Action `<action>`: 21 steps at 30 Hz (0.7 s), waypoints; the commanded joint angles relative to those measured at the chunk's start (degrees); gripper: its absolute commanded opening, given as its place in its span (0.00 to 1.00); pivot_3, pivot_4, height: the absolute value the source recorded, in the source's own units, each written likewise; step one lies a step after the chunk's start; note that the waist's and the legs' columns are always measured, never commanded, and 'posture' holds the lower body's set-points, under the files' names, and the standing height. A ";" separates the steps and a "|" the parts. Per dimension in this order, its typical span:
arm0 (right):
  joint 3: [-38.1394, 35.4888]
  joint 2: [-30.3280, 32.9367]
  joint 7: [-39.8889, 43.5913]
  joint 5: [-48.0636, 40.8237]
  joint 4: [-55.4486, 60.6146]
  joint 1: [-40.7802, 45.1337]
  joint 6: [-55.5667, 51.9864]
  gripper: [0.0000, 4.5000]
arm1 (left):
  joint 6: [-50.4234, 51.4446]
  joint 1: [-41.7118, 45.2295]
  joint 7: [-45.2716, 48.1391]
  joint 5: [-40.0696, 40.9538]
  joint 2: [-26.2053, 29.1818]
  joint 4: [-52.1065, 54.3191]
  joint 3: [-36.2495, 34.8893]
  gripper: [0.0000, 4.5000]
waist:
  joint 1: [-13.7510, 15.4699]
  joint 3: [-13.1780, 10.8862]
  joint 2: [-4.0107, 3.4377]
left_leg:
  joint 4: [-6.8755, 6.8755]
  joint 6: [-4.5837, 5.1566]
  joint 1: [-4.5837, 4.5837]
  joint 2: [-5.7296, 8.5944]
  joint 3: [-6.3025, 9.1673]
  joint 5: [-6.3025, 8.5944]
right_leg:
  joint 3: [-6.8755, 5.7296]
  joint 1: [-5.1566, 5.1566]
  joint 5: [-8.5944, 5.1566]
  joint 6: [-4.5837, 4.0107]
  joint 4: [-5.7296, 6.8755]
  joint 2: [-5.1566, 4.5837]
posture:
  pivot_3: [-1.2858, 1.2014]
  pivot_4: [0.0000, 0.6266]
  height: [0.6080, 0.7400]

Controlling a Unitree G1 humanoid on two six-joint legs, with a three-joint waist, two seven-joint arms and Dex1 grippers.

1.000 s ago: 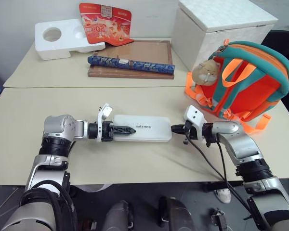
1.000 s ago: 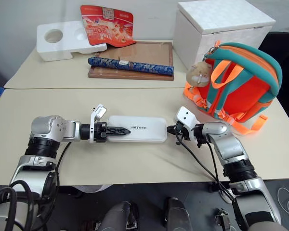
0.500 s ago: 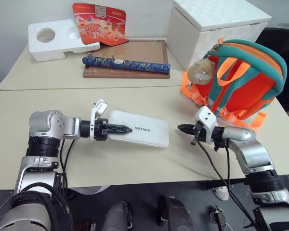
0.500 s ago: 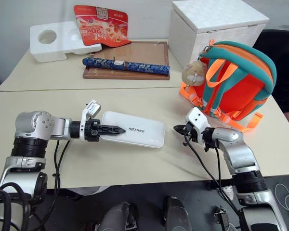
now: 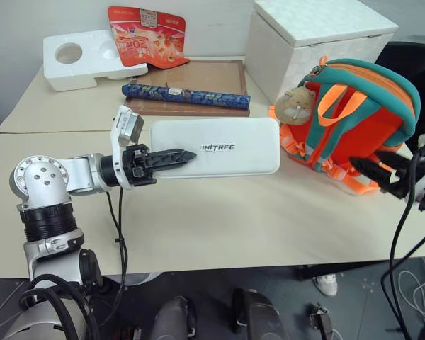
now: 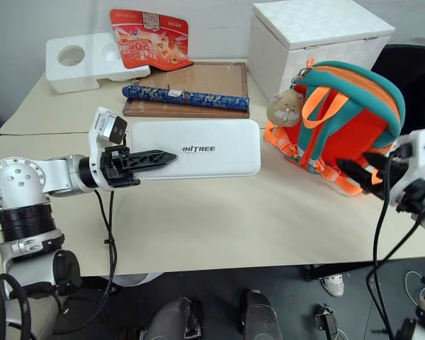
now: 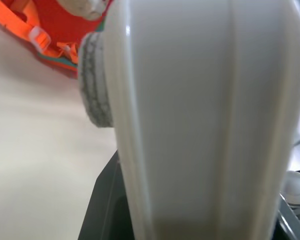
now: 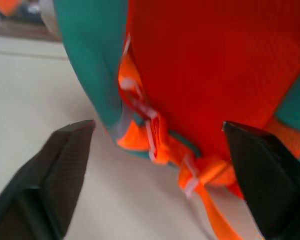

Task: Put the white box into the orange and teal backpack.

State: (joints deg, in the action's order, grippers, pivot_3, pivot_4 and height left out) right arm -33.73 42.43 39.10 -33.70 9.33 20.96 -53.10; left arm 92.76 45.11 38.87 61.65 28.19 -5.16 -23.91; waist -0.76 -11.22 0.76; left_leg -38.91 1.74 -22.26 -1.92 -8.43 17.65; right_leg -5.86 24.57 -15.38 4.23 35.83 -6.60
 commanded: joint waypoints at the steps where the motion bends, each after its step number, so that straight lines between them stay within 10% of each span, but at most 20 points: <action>1: 5.69 -4.45 -3.96 -0.42 -3.79 7.51 1.39 0.99 | -0.61 1.91 -2.67 1.47 1.01 1.18 -4.34 0.30 | -0.76 -0.01 0.02 | 0.00 -0.03 0.01 -0.02 -0.01 0.00 | 0.01 0.01 -0.01 -0.01 0.02 0.03 | 0.52 0.24 1.00; 11: 10.69 -12.66 -8.30 2.86 -24.27 22.94 12.60 0.99 | -2.66 5.14 -4.68 0.70 3.48 -0.16 -4.91 0.30 | -0.87 -0.02 0.02 | 0.11 0.08 -0.24 0.20 -0.11 -0.06 | -0.02 0.18 0.04 0.08 0.05 0.12 | 0.52 0.24 1.00; 21: 15.99 -10.17 4.37 -0.25 -23.01 24.60 13.33 0.31 | -9.78 5.19 -6.28 -1.16 5.34 -0.04 -5.36 0.30 | -1.00 -0.04 -0.01 | 0.13 0.05 -0.23 0.10 -0.14 -0.06 | 0.02 0.21 0.05 0.10 0.07 0.11 | 0.52 0.24 1.00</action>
State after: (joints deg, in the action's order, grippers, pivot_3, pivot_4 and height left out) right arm -17.78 30.50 40.52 -31.75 -17.69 44.51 -39.14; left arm 85.39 48.56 32.11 60.21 32.07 -5.53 -27.68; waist -1.76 -11.25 0.74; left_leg -38.77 1.79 -22.49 -1.82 -8.58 17.59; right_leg -5.84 24.80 -15.32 4.33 35.90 -6.49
